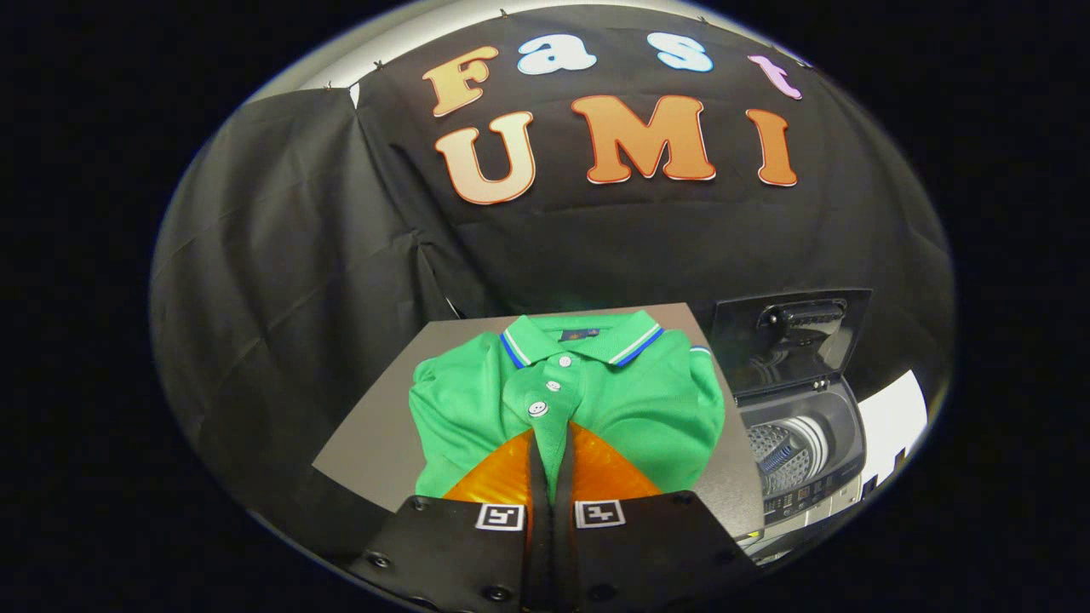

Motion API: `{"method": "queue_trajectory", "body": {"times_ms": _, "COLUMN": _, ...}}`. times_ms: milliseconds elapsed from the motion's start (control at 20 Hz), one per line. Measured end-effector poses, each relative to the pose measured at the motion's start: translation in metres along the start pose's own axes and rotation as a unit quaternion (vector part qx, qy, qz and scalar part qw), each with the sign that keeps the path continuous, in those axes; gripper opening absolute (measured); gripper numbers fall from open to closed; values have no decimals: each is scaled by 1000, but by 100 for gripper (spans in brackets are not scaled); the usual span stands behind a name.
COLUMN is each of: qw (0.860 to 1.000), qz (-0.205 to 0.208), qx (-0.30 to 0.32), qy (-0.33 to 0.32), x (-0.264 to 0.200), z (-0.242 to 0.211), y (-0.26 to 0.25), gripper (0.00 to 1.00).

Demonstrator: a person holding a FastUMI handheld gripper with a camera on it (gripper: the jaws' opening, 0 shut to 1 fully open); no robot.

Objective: Put the clothes into the washing machine and then close the washing machine lid.

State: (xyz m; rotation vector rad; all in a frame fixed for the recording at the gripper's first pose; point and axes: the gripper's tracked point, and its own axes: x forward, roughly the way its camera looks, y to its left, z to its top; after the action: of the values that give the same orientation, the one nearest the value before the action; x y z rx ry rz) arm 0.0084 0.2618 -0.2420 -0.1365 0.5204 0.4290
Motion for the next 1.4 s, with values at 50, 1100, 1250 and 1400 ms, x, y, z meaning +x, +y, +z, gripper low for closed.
{"method": "queue_trajectory", "body": {"times_ms": 50, "qw": 1000, "qz": -3, "qx": 3, "qy": -5, "x": -4, "z": 6, "y": -4, "gripper": 8}}
{"method": "queue_trajectory", "body": {"times_ms": 1100, "qw": 982, "qz": -140, "qx": 6, "qy": -130, "x": -89, "z": 111, "y": -178, "gripper": 8}}
{"method": "queue_trajectory", "body": {"times_ms": 1250, "qw": 980, "qz": -152, "qx": 17, "qy": -130, "x": -92, "z": 110, "y": -206, "gripper": 8}}
{"method": "queue_trajectory", "body": {"times_ms": 1400, "qw": 979, "qz": -157, "qx": 23, "qy": -128, "x": -93, "z": 112, "y": -232, "gripper": 8}}
